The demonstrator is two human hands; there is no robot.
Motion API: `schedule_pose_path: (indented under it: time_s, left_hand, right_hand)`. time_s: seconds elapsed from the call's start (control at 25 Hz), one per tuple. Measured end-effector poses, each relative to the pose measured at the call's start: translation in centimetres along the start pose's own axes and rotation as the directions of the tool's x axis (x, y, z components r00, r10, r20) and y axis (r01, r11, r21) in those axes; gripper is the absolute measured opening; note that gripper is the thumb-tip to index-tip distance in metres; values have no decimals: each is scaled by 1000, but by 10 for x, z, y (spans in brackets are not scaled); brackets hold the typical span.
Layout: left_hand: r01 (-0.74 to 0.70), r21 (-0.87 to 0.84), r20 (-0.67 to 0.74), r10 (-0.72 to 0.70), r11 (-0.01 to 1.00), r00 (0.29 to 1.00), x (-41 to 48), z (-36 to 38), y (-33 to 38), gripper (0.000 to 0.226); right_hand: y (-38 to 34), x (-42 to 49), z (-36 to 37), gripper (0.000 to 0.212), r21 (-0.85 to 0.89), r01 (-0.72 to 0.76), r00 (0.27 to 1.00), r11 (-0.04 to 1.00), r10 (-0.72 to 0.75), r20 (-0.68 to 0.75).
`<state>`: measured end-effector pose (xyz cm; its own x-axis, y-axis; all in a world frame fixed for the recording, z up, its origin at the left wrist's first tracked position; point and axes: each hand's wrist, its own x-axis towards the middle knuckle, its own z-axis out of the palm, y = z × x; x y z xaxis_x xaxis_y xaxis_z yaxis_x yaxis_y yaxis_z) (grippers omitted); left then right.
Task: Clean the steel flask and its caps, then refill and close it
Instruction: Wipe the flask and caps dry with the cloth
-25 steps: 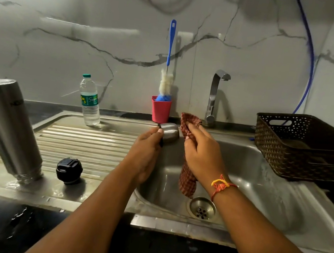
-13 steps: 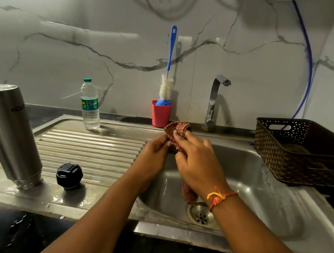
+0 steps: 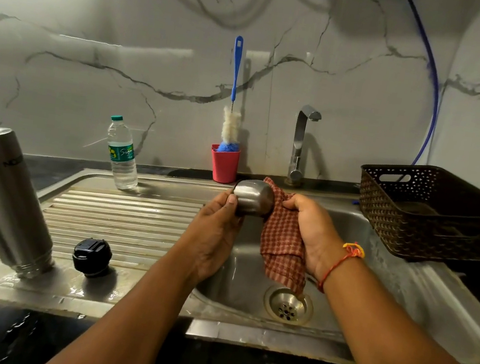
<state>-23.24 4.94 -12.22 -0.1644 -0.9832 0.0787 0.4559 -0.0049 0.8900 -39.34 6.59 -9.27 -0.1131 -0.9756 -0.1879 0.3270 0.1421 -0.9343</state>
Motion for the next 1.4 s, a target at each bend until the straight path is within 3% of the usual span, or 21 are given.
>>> schedule_pose_path:
  time_s: [0.2, 0.4, 0.6, 0.72, 0.88, 1.04, 1.16, 1.28, 1.4]
  left_hand:
    - [-26, -57, -58, 22, 998, 998, 4, -1, 5, 30]
    - [-59, 249, 8, 59, 967, 998, 5, 1, -8, 26]
    - [-202, 603, 101, 177, 772, 979, 5, 4, -15, 22]
    - [-258, 693, 109, 255, 674, 961, 6, 6, -16, 23]
    - [-263, 707, 152, 222, 656, 963, 4, 8, -17, 23]
    - [-230, 700, 83, 243, 676, 966, 10, 3, -16, 22]
    - [-221, 709, 138, 176, 669, 975, 5, 2, -16, 22]
    - [-171, 538, 32, 183, 825, 983, 3, 2, -11, 21]
    - [-33, 266, -153, 76, 964, 985, 3, 5, -7, 22]
  right_hand:
    - [4, 0, 5, 20, 42, -59, 998, 997, 58, 36]
    - [10, 9, 6, 26, 98, -124, 992, 987, 121, 29]
    - [9, 9, 7, 27, 142, -180, 984, 973, 176, 39]
    - [8, 7, 6, 27, 127, -168, 986, 977, 166, 32]
    - [5, 6, 2, 25, 165, -188, 982, 968, 183, 42]
    - [5, 7, 1, 25, 78, -175, 984, 982, 171, 49]
    - [7, 12, 0, 22, 67, -169, 986, 983, 168, 10]
    - [4, 14, -4, 20, 59, -98, 993, 993, 101, -64]
    - [3, 12, -2, 22, -159, 132, 986, 979, -146, -82]
